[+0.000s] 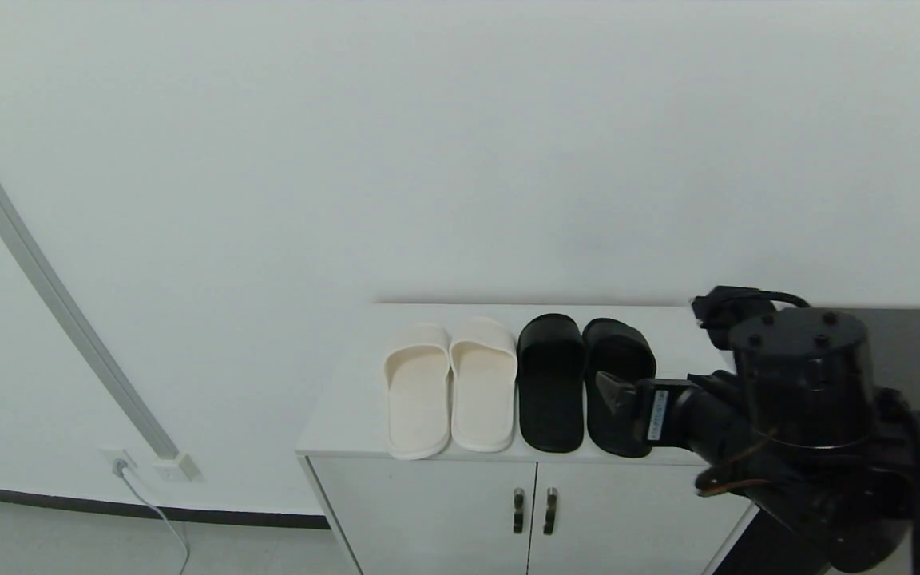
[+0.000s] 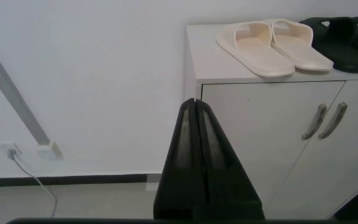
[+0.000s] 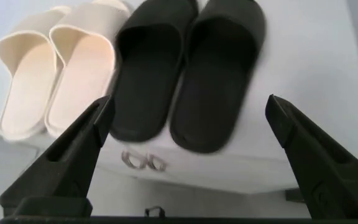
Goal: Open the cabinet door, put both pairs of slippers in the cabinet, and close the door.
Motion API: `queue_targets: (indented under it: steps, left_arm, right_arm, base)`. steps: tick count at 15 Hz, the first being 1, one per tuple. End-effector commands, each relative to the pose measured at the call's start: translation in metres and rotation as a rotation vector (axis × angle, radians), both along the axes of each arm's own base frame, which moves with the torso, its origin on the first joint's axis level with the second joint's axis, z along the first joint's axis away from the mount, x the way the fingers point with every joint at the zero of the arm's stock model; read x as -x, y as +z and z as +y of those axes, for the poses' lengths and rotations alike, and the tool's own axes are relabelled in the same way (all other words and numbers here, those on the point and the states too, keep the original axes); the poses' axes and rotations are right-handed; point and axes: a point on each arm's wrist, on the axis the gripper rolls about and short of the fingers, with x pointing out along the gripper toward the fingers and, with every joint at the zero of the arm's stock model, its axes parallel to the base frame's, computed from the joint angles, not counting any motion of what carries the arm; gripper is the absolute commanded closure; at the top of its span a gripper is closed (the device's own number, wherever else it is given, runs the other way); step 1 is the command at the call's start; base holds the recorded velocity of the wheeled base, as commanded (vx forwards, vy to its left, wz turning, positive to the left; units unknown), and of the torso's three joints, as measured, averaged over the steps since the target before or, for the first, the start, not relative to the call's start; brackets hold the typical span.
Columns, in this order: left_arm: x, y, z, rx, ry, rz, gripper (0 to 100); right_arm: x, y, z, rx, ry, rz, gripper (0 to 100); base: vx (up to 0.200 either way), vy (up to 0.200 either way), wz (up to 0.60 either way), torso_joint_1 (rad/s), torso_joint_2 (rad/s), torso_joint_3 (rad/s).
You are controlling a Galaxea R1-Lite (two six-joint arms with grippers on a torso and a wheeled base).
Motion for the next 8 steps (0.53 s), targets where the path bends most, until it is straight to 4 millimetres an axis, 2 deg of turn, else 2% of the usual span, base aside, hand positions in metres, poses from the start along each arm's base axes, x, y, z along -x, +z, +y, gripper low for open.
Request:
queue_targets:
  steps: [1,3,8]
  left_arm:
    - [0.000,0.000,0.000,0.000,0.000,0.000,100]
    - [0.000,0.000,0.000,0.000,0.000,0.000,100]
    - [0.000,0.000,0.000,0.000,0.000,0.000,100]
  right_arm:
    - [-0.031,-0.036,0.019,0.051,-0.066,0.029,0]
    - [-0.043,-0.050,0.026,0.053,-0.084,0.015,0]
    - [-0.074,-0.062,0.044,0.059,-0.101,-0.014,0]
  base:
    - [0.000,0.000,0.00,0.000,0.00,0.000]
    - [0.000,0.000,0.00,0.000,0.00,0.000]
    - [0.000,0.000,0.00,0.000,0.00,0.000]
